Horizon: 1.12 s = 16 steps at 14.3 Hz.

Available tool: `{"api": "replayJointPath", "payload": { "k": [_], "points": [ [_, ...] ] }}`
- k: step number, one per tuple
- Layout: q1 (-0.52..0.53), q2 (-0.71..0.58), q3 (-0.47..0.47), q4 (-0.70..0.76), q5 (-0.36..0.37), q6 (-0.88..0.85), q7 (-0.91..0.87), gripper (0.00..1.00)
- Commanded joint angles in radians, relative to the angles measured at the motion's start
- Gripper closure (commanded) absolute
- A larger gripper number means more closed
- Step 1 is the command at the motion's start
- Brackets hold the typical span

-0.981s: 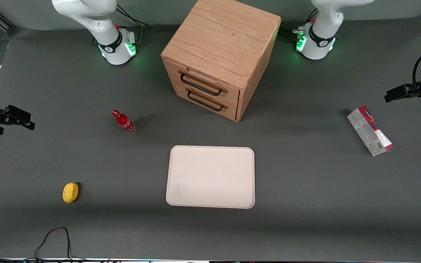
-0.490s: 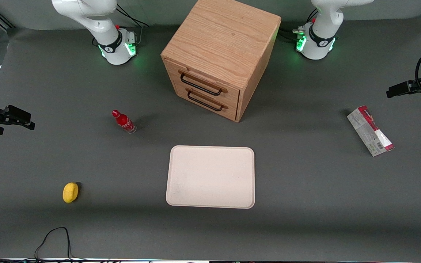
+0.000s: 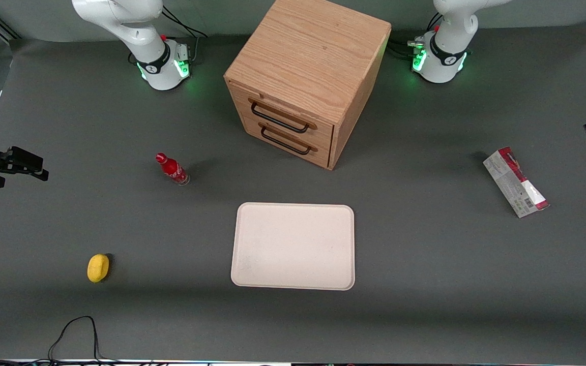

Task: Place red cookie box on tray
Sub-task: 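Move the left gripper over the red-and-white cookie box and align it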

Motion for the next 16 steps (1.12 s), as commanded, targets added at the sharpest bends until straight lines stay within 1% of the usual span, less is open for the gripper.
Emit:
{"api": "replayJointPath", "payload": {
  "k": [1,4,7,9,11,13,16],
  "points": [
    [0.070,0.011,-0.006,0.028,0.051,-0.031,0.005,0.00],
    [0.070,0.004,-0.009,0.012,0.042,-0.052,0.006,0.00],
    [0.050,0.001,-0.014,-0.046,0.041,-0.003,-0.006,0.00],
    [0.033,0.004,-0.015,-0.119,0.027,0.093,-0.038,0.00],
    [0.016,0.016,-0.015,-0.191,-0.013,0.202,-0.058,0.00],
    [-0.011,0.045,-0.015,-0.244,-0.016,0.300,-0.104,0.00],
    [-0.030,0.134,-0.015,-0.284,-0.018,0.444,-0.118,0.00]
  ]
}}
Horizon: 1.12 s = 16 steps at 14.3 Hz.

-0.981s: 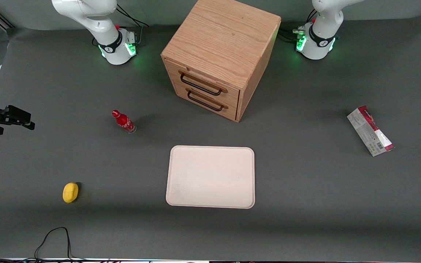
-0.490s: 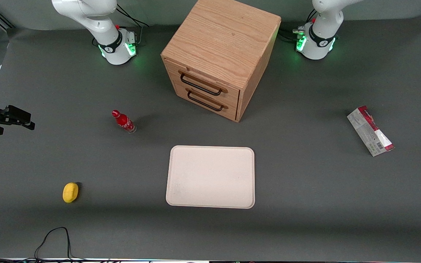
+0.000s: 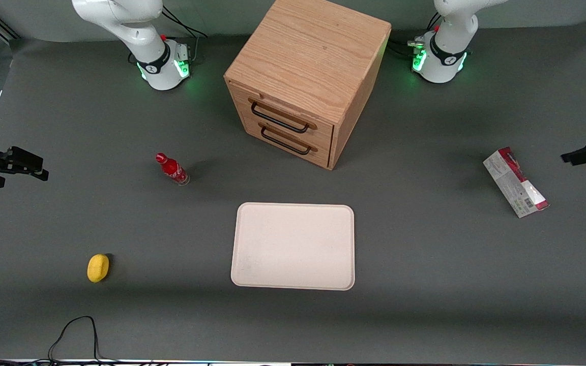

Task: Place red cookie box on tray
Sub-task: 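Lower the left gripper onto the cookie box and close on it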

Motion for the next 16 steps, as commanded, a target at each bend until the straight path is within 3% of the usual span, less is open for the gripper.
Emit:
{"api": "replayJointPath", "payload": {
  "k": [1,8,13,16],
  "points": [
    [-0.018,0.074,0.008,-0.041,-0.007,0.112,-0.025,0.00],
    [-0.019,0.224,0.008,-0.116,-0.007,0.336,-0.067,0.00],
    [-0.021,0.247,0.008,-0.183,-0.007,0.425,-0.068,0.01],
    [-0.028,0.247,0.008,-0.188,-0.007,0.431,-0.071,0.07]
  ]
}}
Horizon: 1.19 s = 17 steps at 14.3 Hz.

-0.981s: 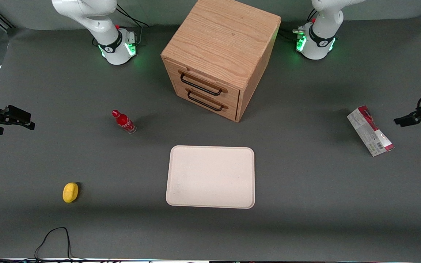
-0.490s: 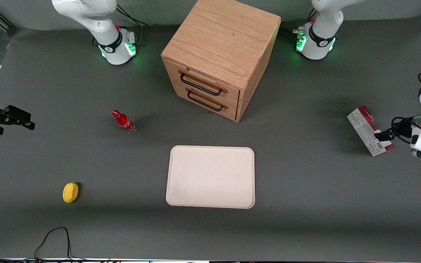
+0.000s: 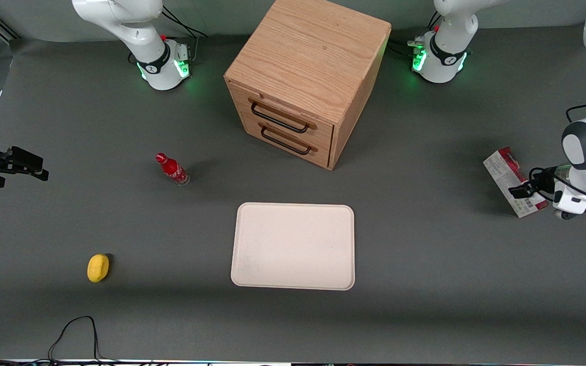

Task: Place red cookie box on tray
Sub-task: 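Lower the left gripper onto the cookie box and close on it, then lift the cookie box upright with the left gripper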

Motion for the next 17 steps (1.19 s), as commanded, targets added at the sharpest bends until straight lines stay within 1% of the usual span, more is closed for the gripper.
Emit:
{"api": "replayJointPath", "payload": {
  "k": [1,2,3,5,6,13,15,17],
  "points": [
    [-0.018,-0.021,0.007,-0.024,-0.005,0.015,-0.022,0.13],
    [-0.019,-0.021,0.007,-0.024,-0.007,0.014,-0.022,0.25],
    [-0.018,-0.021,0.006,-0.024,-0.005,0.012,-0.022,0.41],
    [-0.019,-0.021,0.007,-0.024,-0.007,0.008,-0.022,0.89],
    [-0.022,-0.022,0.007,-0.024,-0.005,0.006,-0.022,1.00],
    [-0.028,-0.042,0.007,-0.021,-0.005,-0.024,-0.021,1.00],
    [-0.030,-0.094,0.007,-0.001,-0.004,-0.116,-0.019,1.00],
    [-0.042,-0.166,0.007,0.040,-0.001,-0.248,-0.019,1.00]
  ]
}}
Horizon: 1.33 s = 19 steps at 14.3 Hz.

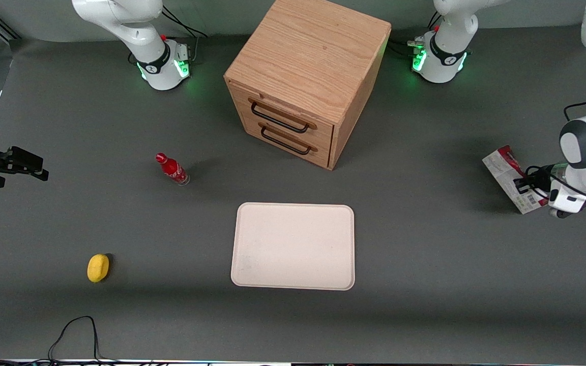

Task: Place red cookie box on tray
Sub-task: 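Lift the cookie box upright with the left gripper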

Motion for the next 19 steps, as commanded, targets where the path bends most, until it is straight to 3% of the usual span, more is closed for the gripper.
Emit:
{"api": "replayJointPath", "payload": {
  "k": [1,7,10,15,19],
  "points": [
    [-0.030,-0.141,0.006,0.056,0.010,-0.208,-0.012,1.00],
    [-0.045,-0.163,-0.018,0.468,0.010,-0.744,0.009,1.00],
    [-0.047,-0.161,-0.078,0.642,0.008,-0.900,-0.003,1.00],
    [-0.062,-0.152,-0.162,0.702,-0.009,-0.935,-0.014,1.00],
    [-0.172,-0.033,-0.241,0.823,-0.012,-0.922,-0.168,1.00]
  ]
}}
